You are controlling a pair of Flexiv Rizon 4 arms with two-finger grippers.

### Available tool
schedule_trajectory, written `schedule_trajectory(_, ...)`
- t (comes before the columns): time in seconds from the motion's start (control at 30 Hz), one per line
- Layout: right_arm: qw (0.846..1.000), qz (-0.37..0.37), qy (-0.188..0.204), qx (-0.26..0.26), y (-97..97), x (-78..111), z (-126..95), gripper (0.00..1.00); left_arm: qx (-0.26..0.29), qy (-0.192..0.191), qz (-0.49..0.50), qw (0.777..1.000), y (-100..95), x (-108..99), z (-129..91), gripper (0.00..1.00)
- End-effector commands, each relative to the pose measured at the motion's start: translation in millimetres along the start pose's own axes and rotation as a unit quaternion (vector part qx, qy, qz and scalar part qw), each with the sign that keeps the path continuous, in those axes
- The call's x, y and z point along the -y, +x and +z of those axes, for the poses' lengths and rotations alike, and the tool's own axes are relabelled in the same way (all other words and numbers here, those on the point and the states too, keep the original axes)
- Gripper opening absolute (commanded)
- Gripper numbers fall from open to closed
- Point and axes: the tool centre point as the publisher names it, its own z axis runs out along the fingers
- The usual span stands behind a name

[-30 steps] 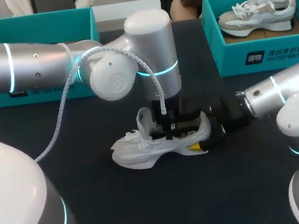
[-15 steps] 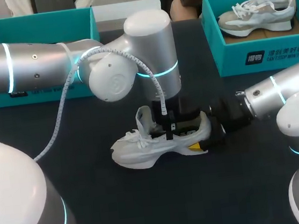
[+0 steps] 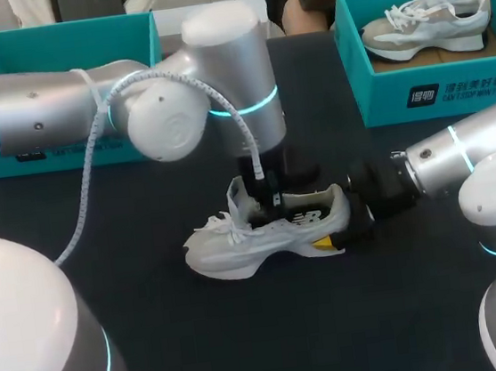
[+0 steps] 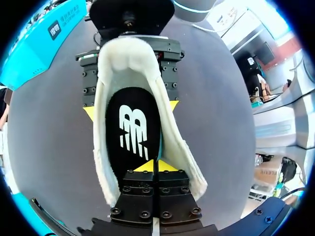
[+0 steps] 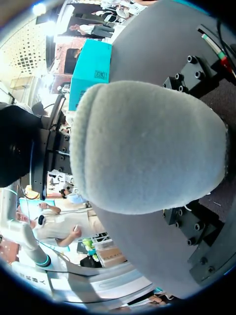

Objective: Take the shoe out of the shoebox, open the shoe tongue, remove and reinsert the insole, then place the shoe into the shoebox

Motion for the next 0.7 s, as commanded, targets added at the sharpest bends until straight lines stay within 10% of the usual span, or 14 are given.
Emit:
schedule_trajectory(0.03,1.000,0.001,0.002,0.000,-1.7,4.8,4.7,0.00,0.005,0.017,-0.005,1.000,4.6,-11.6,-15.5,0.00)
schedule_trajectory(0.7,1.000,0.001,0.002,0.000,-1.7,4.8,4.7,0.00,-0.002,0.069,-0.038,0.997,-4.1,-21.4,-44.8,0.00)
